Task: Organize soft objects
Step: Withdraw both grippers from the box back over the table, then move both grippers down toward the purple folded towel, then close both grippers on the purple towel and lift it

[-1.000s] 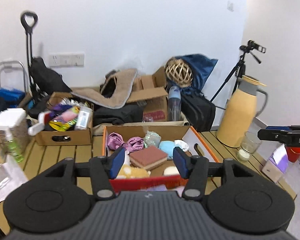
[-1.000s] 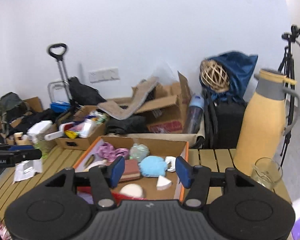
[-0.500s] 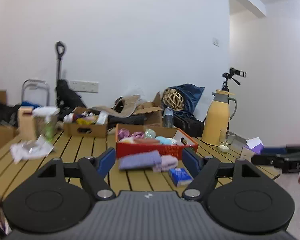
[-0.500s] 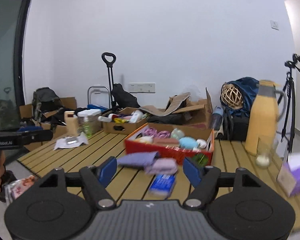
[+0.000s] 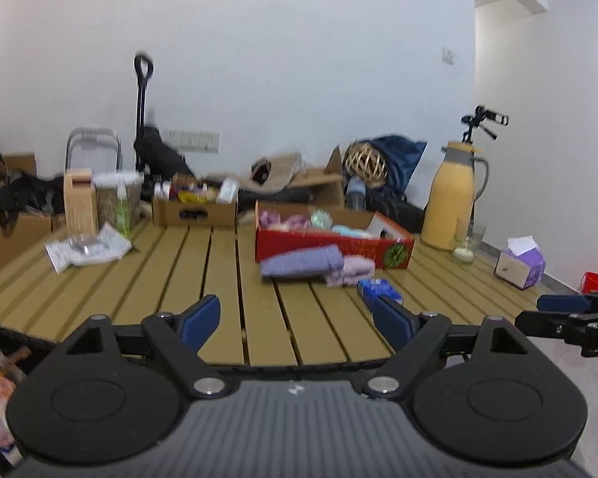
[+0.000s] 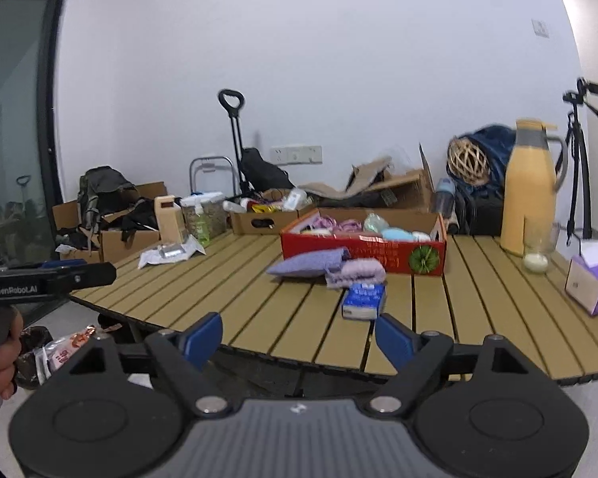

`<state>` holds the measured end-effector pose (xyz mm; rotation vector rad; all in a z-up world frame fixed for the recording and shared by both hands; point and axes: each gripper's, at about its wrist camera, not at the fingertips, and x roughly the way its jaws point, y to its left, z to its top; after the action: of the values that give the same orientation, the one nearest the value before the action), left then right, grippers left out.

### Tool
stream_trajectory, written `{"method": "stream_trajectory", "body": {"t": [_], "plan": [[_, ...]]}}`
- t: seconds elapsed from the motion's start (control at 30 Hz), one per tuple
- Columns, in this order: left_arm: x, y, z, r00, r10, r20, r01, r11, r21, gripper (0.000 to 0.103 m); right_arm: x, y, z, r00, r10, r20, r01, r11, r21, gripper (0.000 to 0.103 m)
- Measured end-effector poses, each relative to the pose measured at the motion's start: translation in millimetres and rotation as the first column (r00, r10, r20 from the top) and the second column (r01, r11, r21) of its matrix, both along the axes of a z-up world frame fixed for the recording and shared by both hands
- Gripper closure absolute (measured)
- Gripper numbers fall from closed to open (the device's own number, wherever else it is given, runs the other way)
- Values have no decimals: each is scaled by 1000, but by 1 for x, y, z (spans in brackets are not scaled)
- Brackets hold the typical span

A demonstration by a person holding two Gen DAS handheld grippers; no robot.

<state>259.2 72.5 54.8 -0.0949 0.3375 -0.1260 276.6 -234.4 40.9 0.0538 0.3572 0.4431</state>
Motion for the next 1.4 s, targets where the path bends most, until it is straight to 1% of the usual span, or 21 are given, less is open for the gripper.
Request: {"method": "stream_trajectory", "body": {"t": [0.13,0.3,0.37,0.47,0.6,0.7,0.73,0.77,0.83,0.87,0.9,0.93,0.97,1.0,1.03,1.07,1.1,1.17,1.23,1.33,1.4], "plan": [[46,3,-24,995,10,-98,-13,999,-34,18,29,1,-24,997,-19,-73,20,1000,19,20],[115,10,-39,990,9,-141,-20,996,-81,19,83,7,-48,988,-48,-149,54,998,39,20],[150,13,-40,988,13,-154,-28,995,-97,25,112,12,-49,986,-50,-160,58,997,51,20],[207,18,-43,989,13,-149,-32,991,-129,27,163,25,-44,988,-42,-151,52,997,61,21],[279,26,-58,978,-2,-210,-35,985,-171,28,236,47,-37,991,-33,-131,41,997,64,22],[316,30,-74,967,-10,-254,-42,979,-198,32,296,67,-40,986,-16,-163,27,997,68,29],[325,32,-79,966,-30,-258,-30,973,-227,35,314,73,-43,984,-8,-176,22,997,77,32],[331,35,-84,964,-59,-260,-11,966,-259,40,332,79,-46,982,-4,-190,21,996,85,33],[339,38,-93,955,-101,-280,11,952,-307,48,358,92,-54,979,0,-203,15,997,73,36],[342,39,-99,949,-117,-291,17,946,-324,56,373,100,-59,973,0,-232,13,998,58,38],[342,39,-100,947,-124,-295,20,943,-331,61,381,104,-64,968,4,-249,9,999,53,45],[341,40,-99,950,-126,-285,25,943,-333,64,387,108,-69,964,8,-264,7,999,53,53],[339,40,-99,955,-132,-267,35,941,-337,72,389,111,-75,962,19,-271,-5,999,50,58],[339,38,-98,955,-138,-263,44,941,-335,76,388,113,-78,964,26,-264,-16,999,40,67],[339,37,-98,954,-143,-264,50,943,-328,82,387,115,-81,969,29,-247,-23,999,29,80],[338,36,-98,954,-148,-259,59,944,-325,90,385,118,-82,972,34,-232,-31,999,14,87],[337,35,-98,957,-148,-251,62,945,-322,91,383,119,-82,975,42,-220,-42,999,2,91],[333,34,-95,962,-145,-231,68,947,-315,94,378,123,-80,982,60,-180,-63,998,-13,95],[325,33,-90,967,-133,-216,63,951,-301,94,372,125,-77,986,77,-150,-81,997,-20,96],[297,33,-72,974,-128,-187,63,947,-316,94,349,125,-63,991,97,-97,-100,995,-28,96],[270,30,-57,979,-129,-158,75,949,-308,94,328,119,-53,992,108,-65,-110,994,-24,96]]}}
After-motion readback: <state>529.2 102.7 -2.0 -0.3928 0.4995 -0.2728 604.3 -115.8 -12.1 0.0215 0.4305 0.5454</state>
